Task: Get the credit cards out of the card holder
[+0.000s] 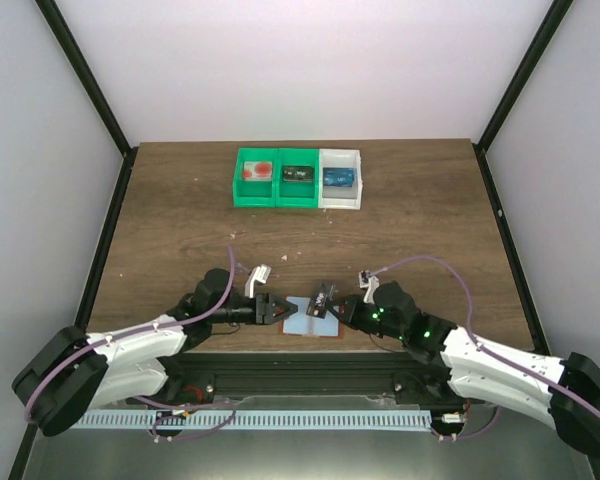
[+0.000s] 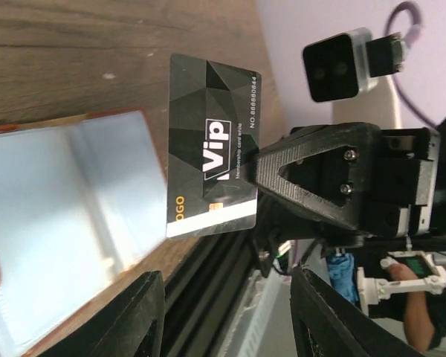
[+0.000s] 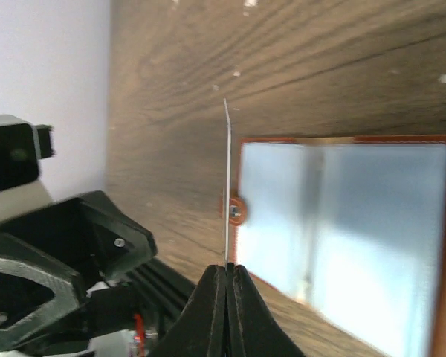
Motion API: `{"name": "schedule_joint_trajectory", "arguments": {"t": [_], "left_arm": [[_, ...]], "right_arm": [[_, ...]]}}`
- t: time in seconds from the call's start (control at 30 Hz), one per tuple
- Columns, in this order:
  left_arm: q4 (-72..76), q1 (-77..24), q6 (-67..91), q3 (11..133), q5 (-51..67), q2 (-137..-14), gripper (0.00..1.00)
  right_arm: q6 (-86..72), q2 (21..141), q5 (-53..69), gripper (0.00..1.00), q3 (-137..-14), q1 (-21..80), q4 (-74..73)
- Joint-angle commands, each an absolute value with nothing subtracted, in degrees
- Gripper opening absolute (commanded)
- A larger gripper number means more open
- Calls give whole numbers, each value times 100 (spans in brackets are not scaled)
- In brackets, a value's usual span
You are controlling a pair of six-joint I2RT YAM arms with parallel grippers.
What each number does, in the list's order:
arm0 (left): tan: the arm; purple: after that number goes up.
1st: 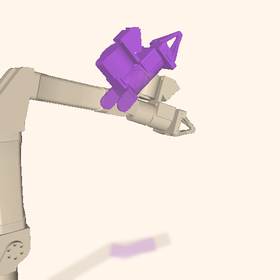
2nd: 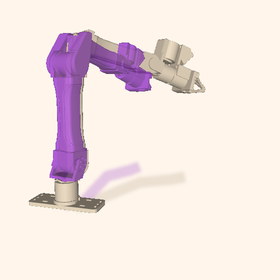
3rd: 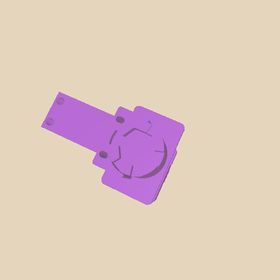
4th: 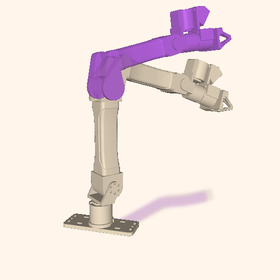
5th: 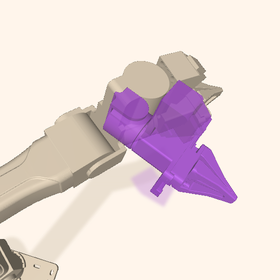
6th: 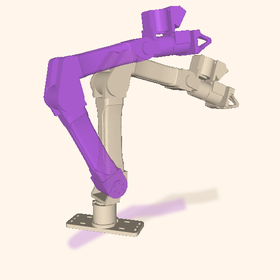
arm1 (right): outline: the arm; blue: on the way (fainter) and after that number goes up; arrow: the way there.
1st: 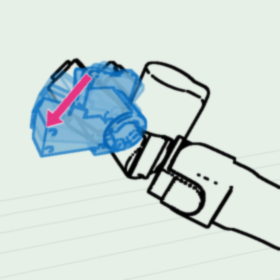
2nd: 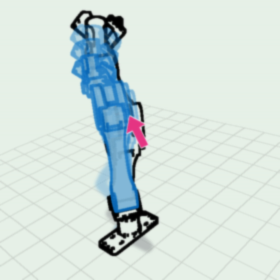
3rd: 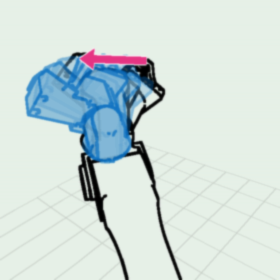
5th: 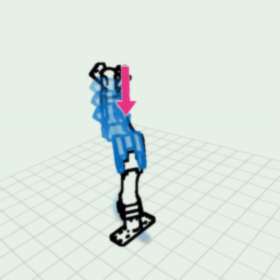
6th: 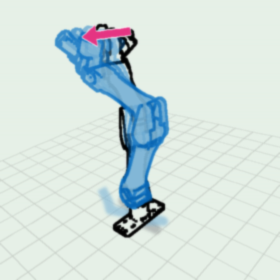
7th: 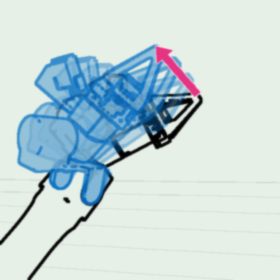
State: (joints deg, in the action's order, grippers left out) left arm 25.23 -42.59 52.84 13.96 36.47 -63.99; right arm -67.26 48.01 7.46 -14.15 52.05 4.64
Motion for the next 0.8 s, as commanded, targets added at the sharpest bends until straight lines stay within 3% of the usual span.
{"name": "schedule_joint_trajectory", "arguments": {"t": [0.0,0.23,0.47,0.57,0.77], "left_arm": [[3241,-4296,5772,1273,3897,-6179,50],[4284,-4300,6302,1067,4008,-6335,50],[4930,-4343,6546,982,4060,-6609,41],[5016,-4338,6550,964,4038,-6678,35],[5279,-4352,6617,966,4092,-6844,13]], "right_arm": [[-7324,4503,876,1,-1210,5229,1477],[-7610,4488,1165,1,-1223,5228,2227],[-7784,4524,1358,1,-1005,5237,2632],[-7789,4548,1462,1,-934,5240,2730],[-7901,4480,1555,1,-757,5238,2838]]}}
